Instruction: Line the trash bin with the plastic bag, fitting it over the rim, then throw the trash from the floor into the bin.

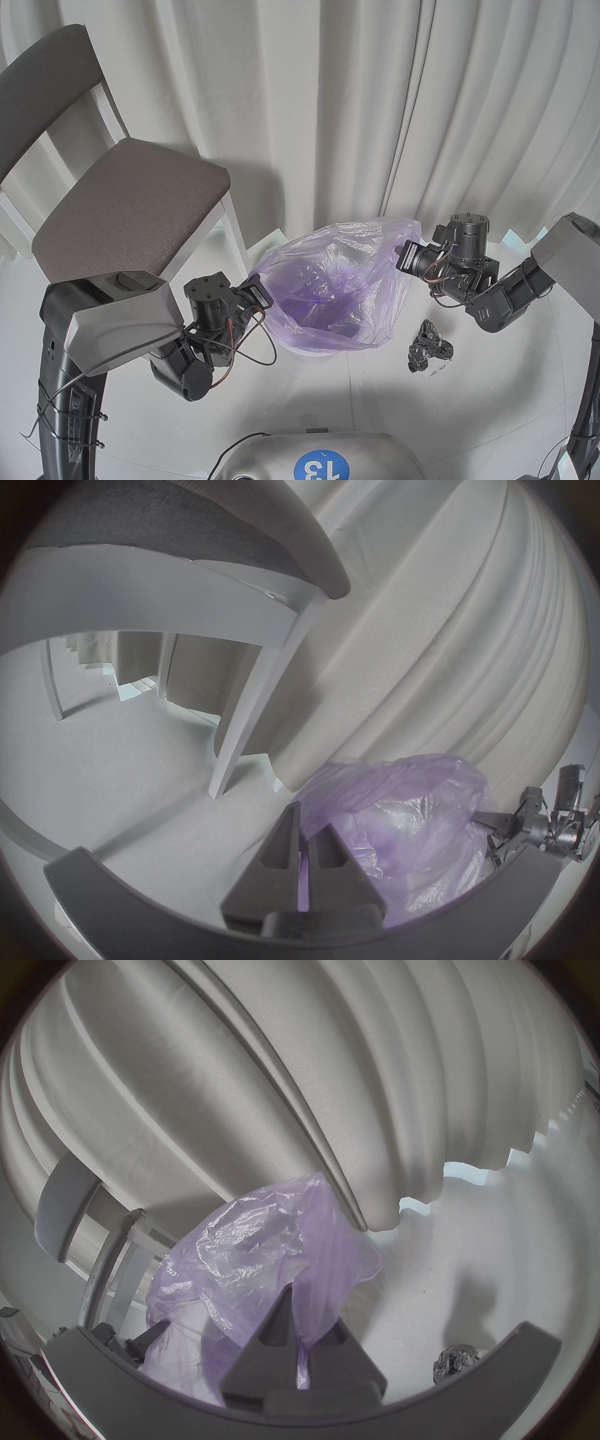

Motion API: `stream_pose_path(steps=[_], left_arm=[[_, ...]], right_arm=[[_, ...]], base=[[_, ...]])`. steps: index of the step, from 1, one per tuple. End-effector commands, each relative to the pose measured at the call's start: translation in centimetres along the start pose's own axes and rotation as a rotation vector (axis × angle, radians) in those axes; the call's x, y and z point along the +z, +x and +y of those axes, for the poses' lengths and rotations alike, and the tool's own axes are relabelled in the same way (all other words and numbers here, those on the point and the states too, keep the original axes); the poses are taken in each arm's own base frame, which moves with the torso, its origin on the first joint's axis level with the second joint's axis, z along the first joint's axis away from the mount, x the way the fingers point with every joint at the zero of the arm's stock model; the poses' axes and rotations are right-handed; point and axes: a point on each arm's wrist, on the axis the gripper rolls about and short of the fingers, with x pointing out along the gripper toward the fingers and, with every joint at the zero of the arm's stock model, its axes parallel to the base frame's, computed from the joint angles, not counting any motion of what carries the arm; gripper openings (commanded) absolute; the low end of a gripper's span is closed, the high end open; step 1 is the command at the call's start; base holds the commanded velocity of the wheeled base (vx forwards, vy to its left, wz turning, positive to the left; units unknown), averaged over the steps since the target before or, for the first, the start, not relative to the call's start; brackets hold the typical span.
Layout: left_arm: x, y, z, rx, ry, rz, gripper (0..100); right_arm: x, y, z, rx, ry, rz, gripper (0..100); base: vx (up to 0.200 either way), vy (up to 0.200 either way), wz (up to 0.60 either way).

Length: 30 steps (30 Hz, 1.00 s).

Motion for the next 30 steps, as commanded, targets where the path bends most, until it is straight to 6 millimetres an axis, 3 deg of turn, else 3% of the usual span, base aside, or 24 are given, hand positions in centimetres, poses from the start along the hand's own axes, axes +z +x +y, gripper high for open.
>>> stream_pose_path(steps=[1,8,15,22,30], left_arm=[[0.0,0.4,0.7,0.013,0.004,-0.003,0],[-0.6,0.5,1.7,0.037,0.042,0.020,0],[-0.5,-0.8,3.8,0.087,0.280,0.083,0],[0.8,-3.4,3.1,0.057,0.316,0.213,0],[1.1,-4.4,2.9,0.083,0.327,0.295,0]], right_arm=[[-0.4,0.0,0.3,0.005,-0.004,0.011,0],[-1.1,-0.4,0.2,0.000,-0.032,0.038,0],[-3.8,-2.4,-1.2,-0.035,-0.281,0.148,0],[-4.5,-3.8,-1.4,-0.040,-0.370,0.198,0],[-5.7,-4.8,-2.5,-0.051,-0.488,0.259,0]], base=[[0.000,0.000,0.00],[0.000,0.000,0.00],[0.000,0.000,0.00],[0.000,0.000,0.00],[0.000,0.000,0.00]])
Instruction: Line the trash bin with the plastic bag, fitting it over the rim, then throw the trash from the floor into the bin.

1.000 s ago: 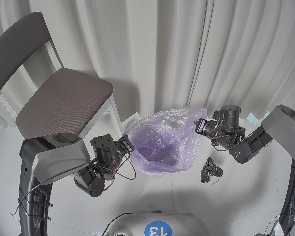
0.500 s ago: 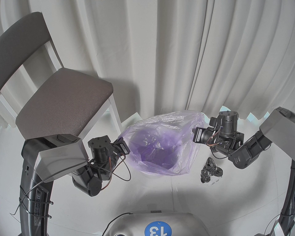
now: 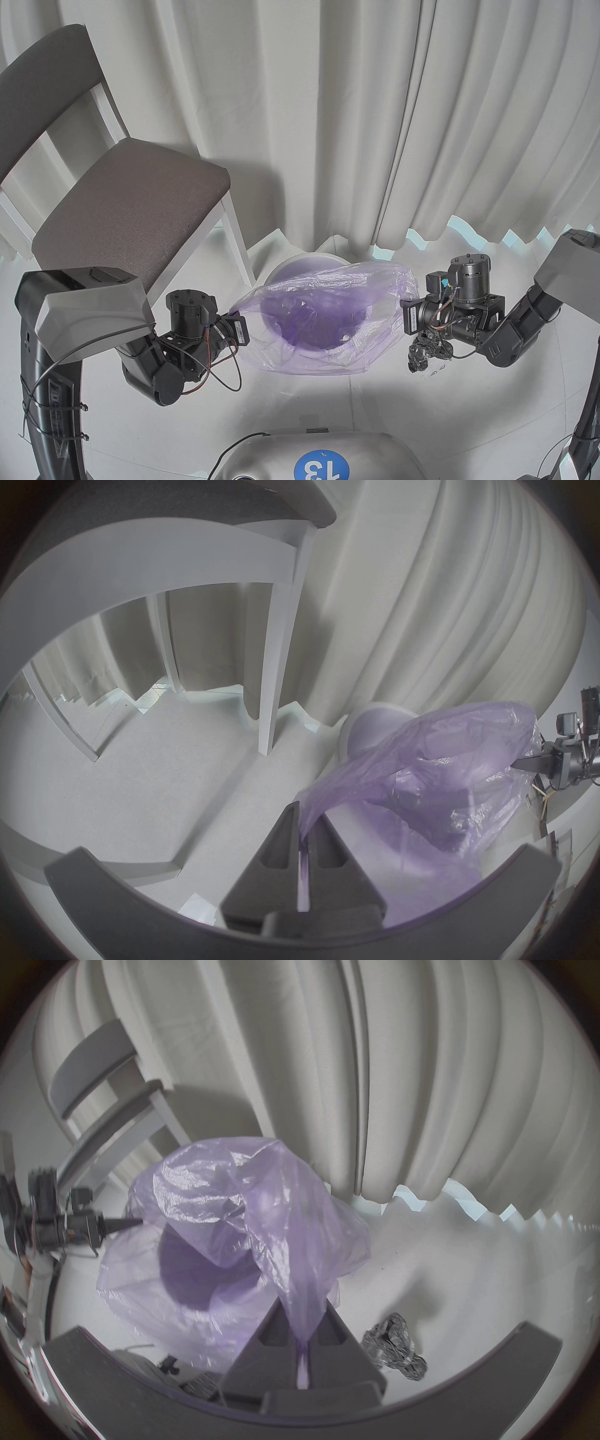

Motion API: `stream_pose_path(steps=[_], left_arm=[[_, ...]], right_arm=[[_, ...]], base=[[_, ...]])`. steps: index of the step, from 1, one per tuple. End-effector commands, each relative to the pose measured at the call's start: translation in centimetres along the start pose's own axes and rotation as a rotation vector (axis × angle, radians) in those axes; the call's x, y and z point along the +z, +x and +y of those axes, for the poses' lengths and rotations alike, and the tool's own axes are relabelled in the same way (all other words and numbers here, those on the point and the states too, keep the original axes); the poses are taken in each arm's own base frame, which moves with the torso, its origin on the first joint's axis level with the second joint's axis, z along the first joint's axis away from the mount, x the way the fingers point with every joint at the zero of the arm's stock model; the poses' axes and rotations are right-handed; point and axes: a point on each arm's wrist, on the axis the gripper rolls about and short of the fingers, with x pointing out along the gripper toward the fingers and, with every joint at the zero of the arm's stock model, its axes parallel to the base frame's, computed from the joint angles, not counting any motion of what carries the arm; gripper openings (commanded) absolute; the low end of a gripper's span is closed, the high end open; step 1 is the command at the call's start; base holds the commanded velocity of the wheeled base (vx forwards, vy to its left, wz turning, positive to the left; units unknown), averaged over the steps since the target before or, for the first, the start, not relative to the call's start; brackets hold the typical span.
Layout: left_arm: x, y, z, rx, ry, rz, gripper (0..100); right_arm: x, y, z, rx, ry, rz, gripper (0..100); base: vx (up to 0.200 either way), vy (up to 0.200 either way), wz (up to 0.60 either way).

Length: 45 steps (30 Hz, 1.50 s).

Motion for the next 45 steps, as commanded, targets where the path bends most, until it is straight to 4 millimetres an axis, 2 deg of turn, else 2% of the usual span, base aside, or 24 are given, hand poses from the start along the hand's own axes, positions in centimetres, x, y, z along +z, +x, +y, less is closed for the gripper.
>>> stream_pose_path(steps=[1,5,7,17,21,26,31,36,42,45], left_arm=[[1.1,-1.1,-0.3,-0.010,0.000,-0.022,0],[0.6,-0.6,-0.2,-0.007,0.010,-0.012,0],[0.1,0.3,-0.2,-0.007,0.008,-0.019,0],[-0.6,2.7,-1.2,-0.030,-0.016,-0.159,0],[-0.4,3.2,-1.2,-0.007,-0.024,-0.192,0],[-0.3,3.7,-0.8,0.004,-0.030,-0.209,0],[0.2,4.2,-0.5,0.000,-0.044,-0.263,0],[0.7,4.1,-0.3,0.008,-0.049,-0.296,0],[0.7,3.9,0.2,0.019,-0.044,-0.290,0],[0.6,4.0,0.3,0.024,-0.042,-0.285,0]], right_arm=[[-0.6,-0.5,-0.1,-0.003,-0.010,0.022,0],[-0.7,-0.3,-0.1,-0.003,-0.008,0.025,0],[-0.7,0.1,-0.1,-0.005,-0.007,0.019,0],[-1.7,4.8,-0.5,-0.068,0.015,-0.089,0],[-2.1,6.0,-0.5,-0.069,0.024,-0.106,0],[-0.9,7.6,-0.1,-0.108,0.142,-0.173,0],[0.4,7.9,0.1,-0.119,0.188,-0.230,0],[1.2,7.9,1.6,-0.071,0.262,-0.259,0],[1.0,7.5,4.0,-0.018,0.284,-0.252,0],[0.7,7.6,4.2,-0.014,0.279,-0.240,0]], base=[[0.000,0.000,0.00],[0.000,0.000,0.00],[0.000,0.000,0.00],[0.000,0.000,0.00],[0.000,0.000,0.00],[0.000,0.000,0.00],[0.000,0.000,0.00],[0.000,0.000,0.00],[0.000,0.000,0.00],[0.000,0.000,0.00]])
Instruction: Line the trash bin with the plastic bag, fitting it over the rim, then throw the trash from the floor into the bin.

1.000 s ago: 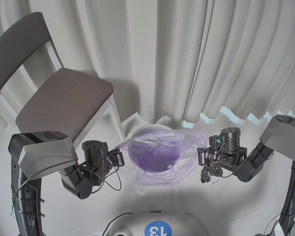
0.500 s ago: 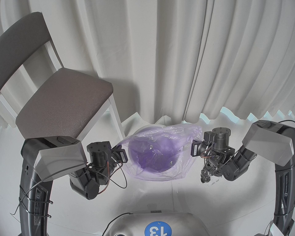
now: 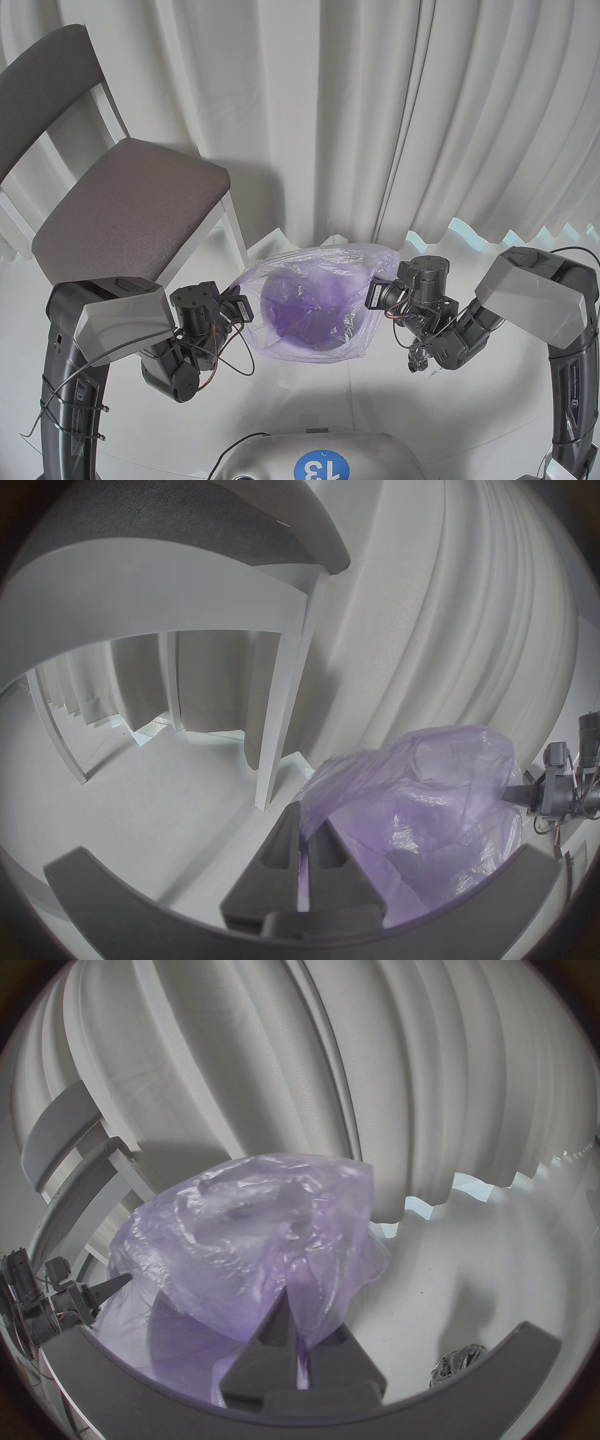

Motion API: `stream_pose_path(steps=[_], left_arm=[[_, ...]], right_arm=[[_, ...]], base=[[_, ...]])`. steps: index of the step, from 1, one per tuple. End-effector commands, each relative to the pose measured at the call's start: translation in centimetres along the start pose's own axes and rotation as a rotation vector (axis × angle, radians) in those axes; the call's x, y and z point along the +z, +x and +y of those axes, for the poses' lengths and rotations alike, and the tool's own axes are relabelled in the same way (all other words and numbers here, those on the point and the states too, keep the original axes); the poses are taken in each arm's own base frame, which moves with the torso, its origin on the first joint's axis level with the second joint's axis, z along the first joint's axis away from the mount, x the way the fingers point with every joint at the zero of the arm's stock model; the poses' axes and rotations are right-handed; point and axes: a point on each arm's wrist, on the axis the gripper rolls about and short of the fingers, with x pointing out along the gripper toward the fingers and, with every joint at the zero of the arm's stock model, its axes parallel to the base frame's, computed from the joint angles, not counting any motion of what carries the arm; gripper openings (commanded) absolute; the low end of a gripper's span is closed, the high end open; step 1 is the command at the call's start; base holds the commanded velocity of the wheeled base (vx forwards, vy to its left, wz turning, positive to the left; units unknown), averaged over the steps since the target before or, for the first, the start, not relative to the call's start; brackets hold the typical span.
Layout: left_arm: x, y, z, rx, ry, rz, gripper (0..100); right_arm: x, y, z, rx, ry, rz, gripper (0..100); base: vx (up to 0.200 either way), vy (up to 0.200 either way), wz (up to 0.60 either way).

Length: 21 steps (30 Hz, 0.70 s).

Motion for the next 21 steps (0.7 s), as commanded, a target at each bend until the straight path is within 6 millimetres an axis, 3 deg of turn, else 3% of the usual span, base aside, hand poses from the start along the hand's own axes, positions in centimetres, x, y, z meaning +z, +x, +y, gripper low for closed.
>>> stream_pose_path(steps=[1,5,9,21], left_arm=[[-0.1,0.0,0.2,0.004,0.000,0.004,0],[-0.1,0.1,0.5,0.011,-0.001,0.003,0],[-0.4,0.5,0.8,0.017,-0.002,-0.003,0],[-1.8,1.0,-0.6,-0.020,-0.012,-0.023,0]], right_arm=[[-0.6,-0.1,0.4,0.007,-0.007,0.019,0],[-0.7,-0.1,0.2,0.001,-0.011,0.027,0],[-0.9,0.0,-1.1,-0.047,-0.041,0.080,0],[-1.3,0.7,-3.0,-0.096,-0.074,0.118,0]], base=[[0.000,0.000,0.00],[0.000,0.000,0.00],[0.000,0.000,0.00],[0.000,0.000,0.00]])
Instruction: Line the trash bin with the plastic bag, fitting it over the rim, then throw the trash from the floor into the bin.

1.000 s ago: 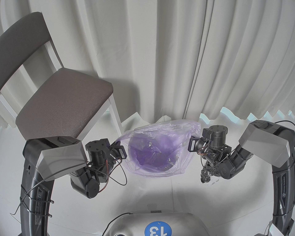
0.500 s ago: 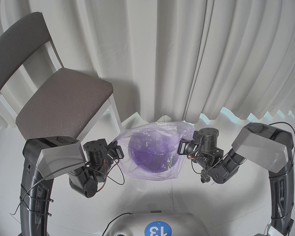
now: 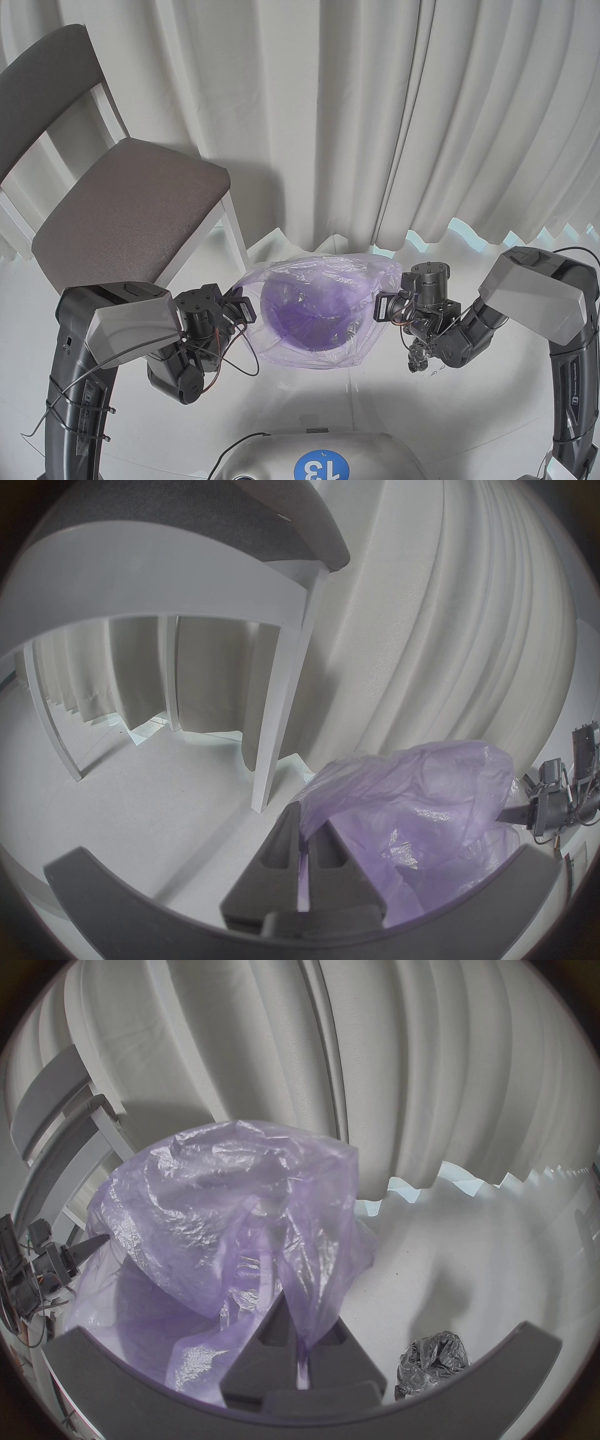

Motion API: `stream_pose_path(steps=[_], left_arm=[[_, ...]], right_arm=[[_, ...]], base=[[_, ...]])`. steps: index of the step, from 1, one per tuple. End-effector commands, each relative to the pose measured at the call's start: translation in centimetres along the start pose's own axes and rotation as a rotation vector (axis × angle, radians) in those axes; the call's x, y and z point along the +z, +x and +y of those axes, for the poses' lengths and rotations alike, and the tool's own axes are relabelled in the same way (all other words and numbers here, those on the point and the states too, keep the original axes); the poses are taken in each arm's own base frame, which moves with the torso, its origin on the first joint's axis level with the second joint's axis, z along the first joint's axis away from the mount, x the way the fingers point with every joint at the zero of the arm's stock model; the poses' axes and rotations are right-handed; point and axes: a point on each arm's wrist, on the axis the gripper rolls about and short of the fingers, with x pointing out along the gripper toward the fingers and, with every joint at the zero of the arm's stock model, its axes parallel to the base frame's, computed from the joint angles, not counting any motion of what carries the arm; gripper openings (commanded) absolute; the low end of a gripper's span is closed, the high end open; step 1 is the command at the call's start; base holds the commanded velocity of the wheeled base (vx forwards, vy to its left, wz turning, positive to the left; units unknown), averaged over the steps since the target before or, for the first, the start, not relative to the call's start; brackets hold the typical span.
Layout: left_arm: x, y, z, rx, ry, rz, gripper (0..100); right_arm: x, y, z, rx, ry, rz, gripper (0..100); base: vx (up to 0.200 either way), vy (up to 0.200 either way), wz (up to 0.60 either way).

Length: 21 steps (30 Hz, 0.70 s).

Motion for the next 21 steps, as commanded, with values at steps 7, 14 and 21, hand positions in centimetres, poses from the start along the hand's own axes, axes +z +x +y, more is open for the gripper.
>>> stream_pose_path(steps=[7,14,21], left_arm=[[-1.3,0.8,-0.4,0.015,-0.001,-0.009,0],[-1.3,1.4,-0.2,0.042,-0.002,-0.026,0],[-1.0,1.7,0.1,0.049,-0.008,-0.043,0]], right_arm=[[-0.4,0.9,-0.7,-0.016,0.007,-0.001,0],[-0.4,1.5,-1.3,-0.029,0.013,-0.008,0],[-0.5,1.4,-1.3,-0.029,0.010,-0.004,0]], base=[[0.000,0.000,0.00],[0.000,0.000,0.00],[0.000,0.000,0.00]])
